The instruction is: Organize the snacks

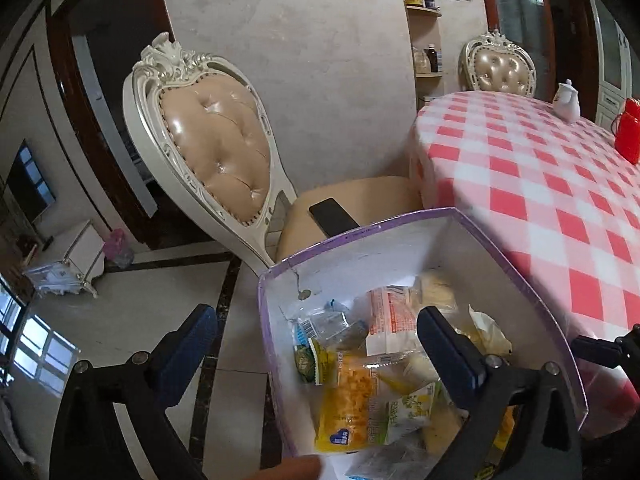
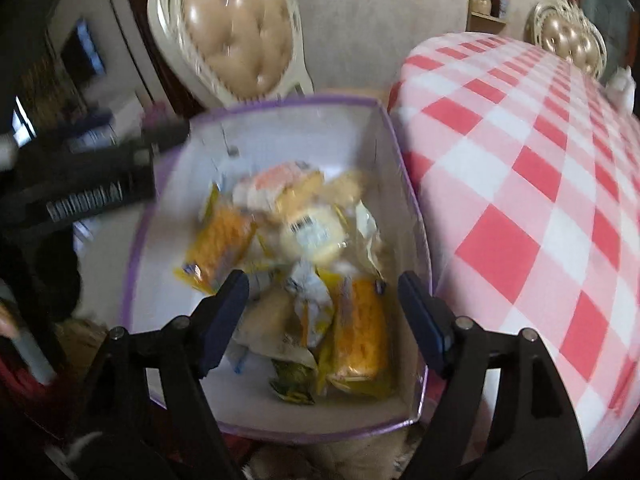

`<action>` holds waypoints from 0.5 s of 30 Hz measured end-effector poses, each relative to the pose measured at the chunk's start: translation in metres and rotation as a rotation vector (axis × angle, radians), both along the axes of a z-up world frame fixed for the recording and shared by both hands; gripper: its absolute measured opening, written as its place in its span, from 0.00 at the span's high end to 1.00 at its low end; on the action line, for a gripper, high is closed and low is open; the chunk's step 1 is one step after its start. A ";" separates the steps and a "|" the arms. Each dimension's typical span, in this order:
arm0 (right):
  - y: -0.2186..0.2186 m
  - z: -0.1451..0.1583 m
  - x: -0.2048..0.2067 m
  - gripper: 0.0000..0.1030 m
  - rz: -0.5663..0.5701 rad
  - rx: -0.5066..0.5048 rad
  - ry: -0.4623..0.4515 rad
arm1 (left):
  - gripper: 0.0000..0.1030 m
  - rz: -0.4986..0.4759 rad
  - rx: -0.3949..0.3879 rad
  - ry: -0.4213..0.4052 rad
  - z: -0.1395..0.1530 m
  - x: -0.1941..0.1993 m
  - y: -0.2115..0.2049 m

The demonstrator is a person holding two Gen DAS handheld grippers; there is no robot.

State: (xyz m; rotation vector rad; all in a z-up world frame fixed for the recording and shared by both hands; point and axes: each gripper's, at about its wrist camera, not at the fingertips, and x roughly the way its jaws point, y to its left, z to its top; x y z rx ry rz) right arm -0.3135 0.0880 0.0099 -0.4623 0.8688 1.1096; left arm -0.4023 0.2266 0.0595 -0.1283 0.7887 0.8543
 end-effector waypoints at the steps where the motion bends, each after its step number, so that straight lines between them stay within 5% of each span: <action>1: 0.001 -0.001 -0.004 0.21 -0.004 -0.021 -0.026 | 0.02 -0.043 -0.044 -0.017 -0.001 -0.001 0.001; 5: 0.006 0.000 -0.014 0.18 0.008 -0.056 -0.032 | 0.02 -0.105 -0.182 -0.036 -0.006 -0.002 0.007; 15: 0.010 -0.009 -0.008 0.17 -0.021 -0.108 0.007 | 0.02 -0.102 -0.210 0.004 -0.015 0.003 0.006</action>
